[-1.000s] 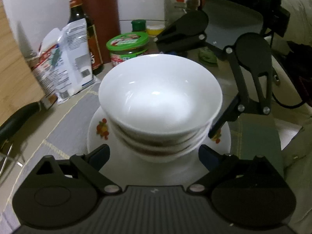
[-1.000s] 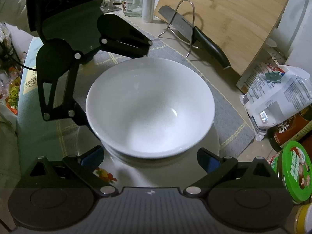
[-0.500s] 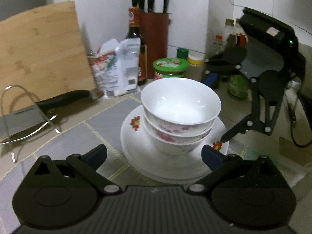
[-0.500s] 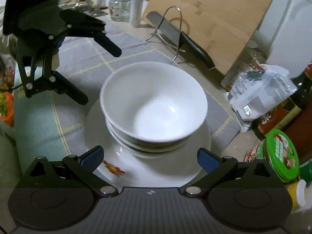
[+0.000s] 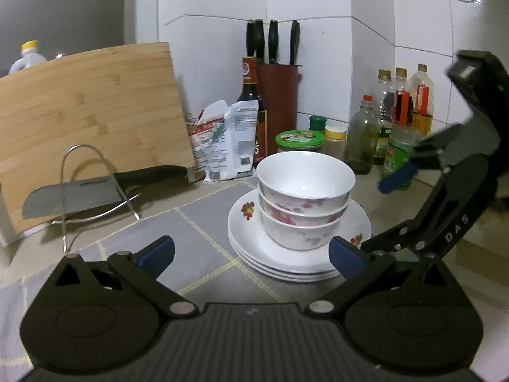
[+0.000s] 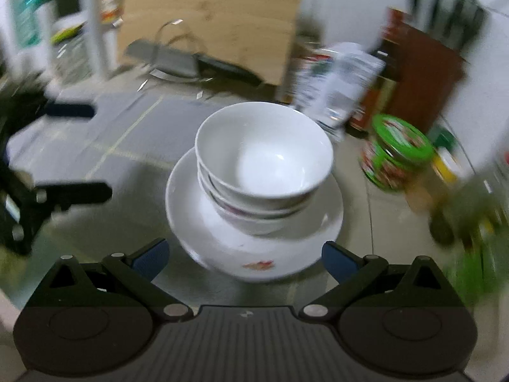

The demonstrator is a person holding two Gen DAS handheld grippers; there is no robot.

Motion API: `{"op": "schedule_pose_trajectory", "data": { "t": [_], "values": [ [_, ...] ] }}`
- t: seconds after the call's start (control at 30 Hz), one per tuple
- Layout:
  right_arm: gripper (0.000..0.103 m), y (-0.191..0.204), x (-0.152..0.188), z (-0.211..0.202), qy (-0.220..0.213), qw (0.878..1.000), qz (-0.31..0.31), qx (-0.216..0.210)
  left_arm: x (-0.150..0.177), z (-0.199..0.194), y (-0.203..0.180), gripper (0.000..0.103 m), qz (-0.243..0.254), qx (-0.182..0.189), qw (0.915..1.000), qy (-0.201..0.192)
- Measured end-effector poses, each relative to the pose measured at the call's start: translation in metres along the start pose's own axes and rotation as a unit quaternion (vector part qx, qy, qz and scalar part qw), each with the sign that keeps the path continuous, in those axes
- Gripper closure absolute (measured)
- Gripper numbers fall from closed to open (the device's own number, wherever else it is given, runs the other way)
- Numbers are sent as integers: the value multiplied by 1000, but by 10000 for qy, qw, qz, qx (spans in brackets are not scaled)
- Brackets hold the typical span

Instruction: Organize plates and bowls

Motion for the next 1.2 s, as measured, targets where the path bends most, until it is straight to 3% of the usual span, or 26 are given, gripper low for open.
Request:
{"op": "schedule_pose_trajectory", "data": {
  "t": [0.2, 0.33, 0.47, 1.2],
  "values": [
    [0, 19, 17, -27, 103, 9890, 1269, 755, 2, -26, -5, 1, -314, 16, 9987, 409],
    [0, 31, 27, -45, 75, 9811, 1648, 1010, 0, -40, -7, 1, -300, -302, 9973, 593],
    [0, 35, 34, -60, 24, 9743, 1922, 1173, -1, -50, -6, 1, -514, -355, 9952, 749],
    [0, 41, 36, -89, -228, 9686, 2135, 1251, -4, -69, -1, 1, -746, -715, 9912, 824]
  ]
}}
Point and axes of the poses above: each gripper's, at about its wrist camera, not at the fingertips, and z roughly the way its jaws point, y to its left, x to its underside, the point moved 10 cm from there along z, roughly the way its jaws point, and after that the axes turned 1 degree about -z, right-handed, at the moved point
